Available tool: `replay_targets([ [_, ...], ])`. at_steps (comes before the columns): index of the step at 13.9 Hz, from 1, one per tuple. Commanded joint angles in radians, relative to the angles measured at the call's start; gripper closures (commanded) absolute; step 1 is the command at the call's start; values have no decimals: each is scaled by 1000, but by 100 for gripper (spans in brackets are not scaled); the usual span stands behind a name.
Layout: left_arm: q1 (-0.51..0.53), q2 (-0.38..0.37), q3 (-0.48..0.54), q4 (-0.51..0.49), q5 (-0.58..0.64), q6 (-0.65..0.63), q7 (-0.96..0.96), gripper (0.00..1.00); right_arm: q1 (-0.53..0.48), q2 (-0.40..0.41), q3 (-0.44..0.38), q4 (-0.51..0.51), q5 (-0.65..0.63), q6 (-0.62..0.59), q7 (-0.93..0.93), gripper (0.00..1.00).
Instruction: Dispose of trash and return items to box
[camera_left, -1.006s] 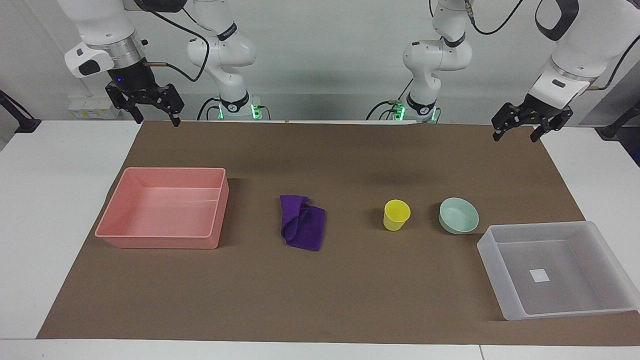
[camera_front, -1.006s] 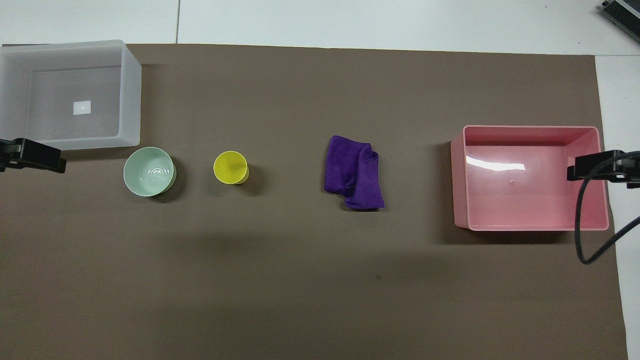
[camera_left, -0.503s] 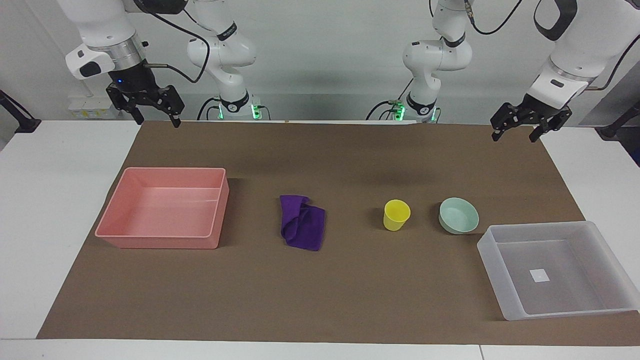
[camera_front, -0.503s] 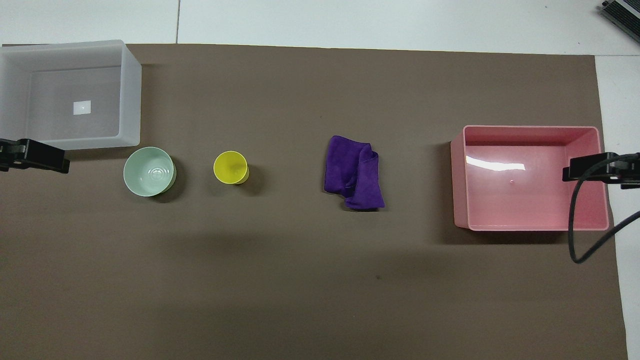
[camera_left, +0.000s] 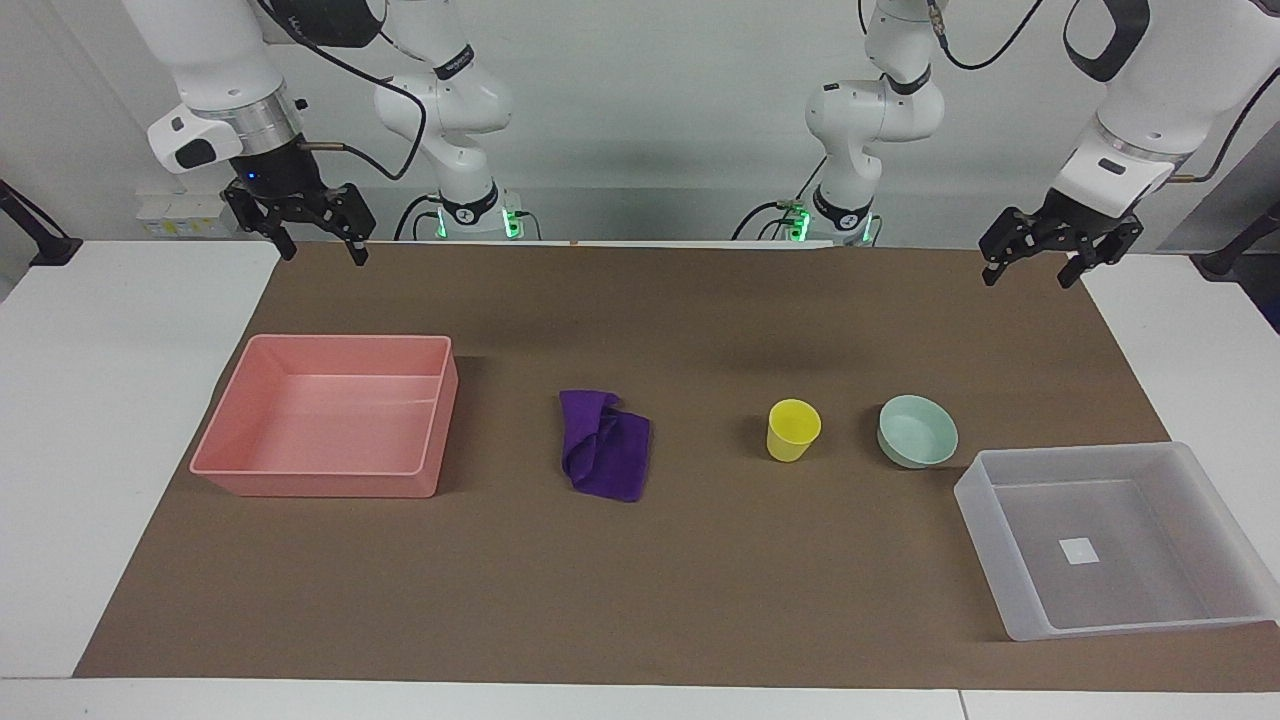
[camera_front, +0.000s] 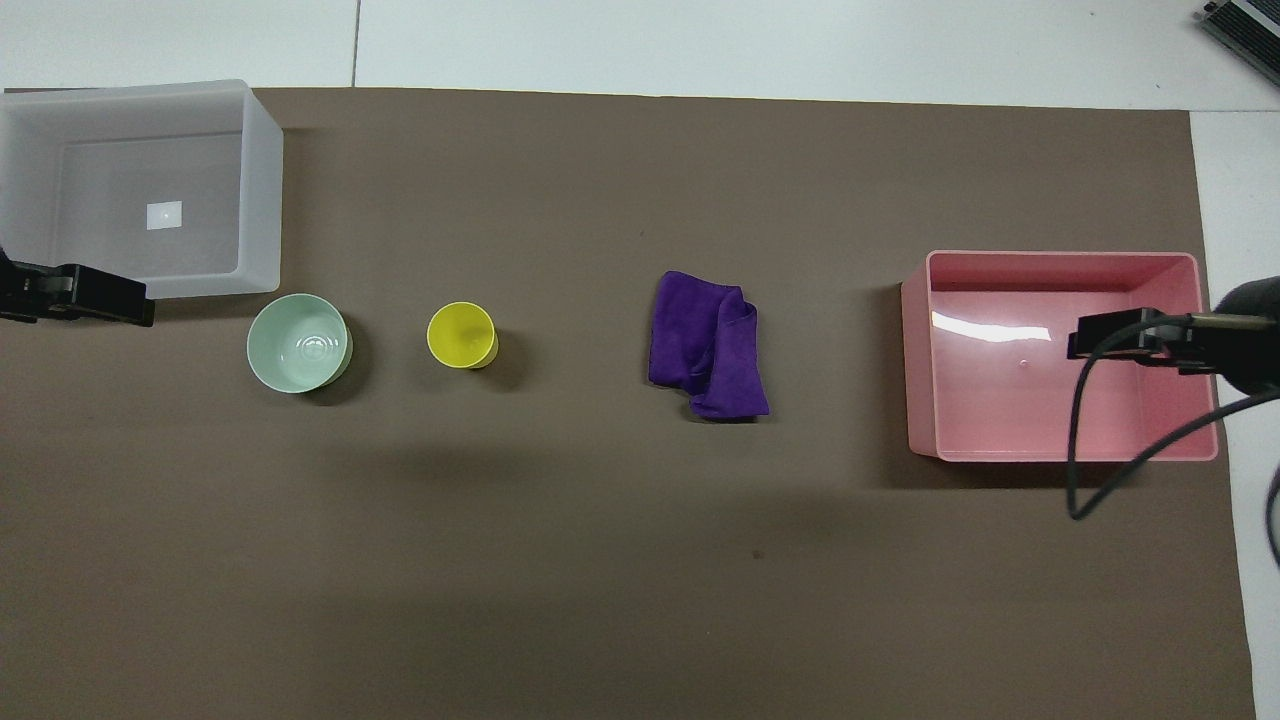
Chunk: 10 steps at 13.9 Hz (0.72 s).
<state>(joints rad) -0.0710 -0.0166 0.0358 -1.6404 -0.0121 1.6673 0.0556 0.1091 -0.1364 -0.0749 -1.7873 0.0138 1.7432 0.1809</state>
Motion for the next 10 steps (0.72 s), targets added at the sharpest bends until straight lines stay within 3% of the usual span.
replay_targets([
  [1, 8, -23, -1, -100, 20, 110, -5, 0, 99, 70, 4, -17, 0, 114, 130, 0],
  [4, 10, -13, 0, -238, 20, 279, -6, 0, 199, 174, 4, -17, 0, 238, 230, 0],
  [10, 14, 90, 0, -377, 20, 558, -26, 0, 297, 360, 7, -88, 18, 523, 255, 0],
])
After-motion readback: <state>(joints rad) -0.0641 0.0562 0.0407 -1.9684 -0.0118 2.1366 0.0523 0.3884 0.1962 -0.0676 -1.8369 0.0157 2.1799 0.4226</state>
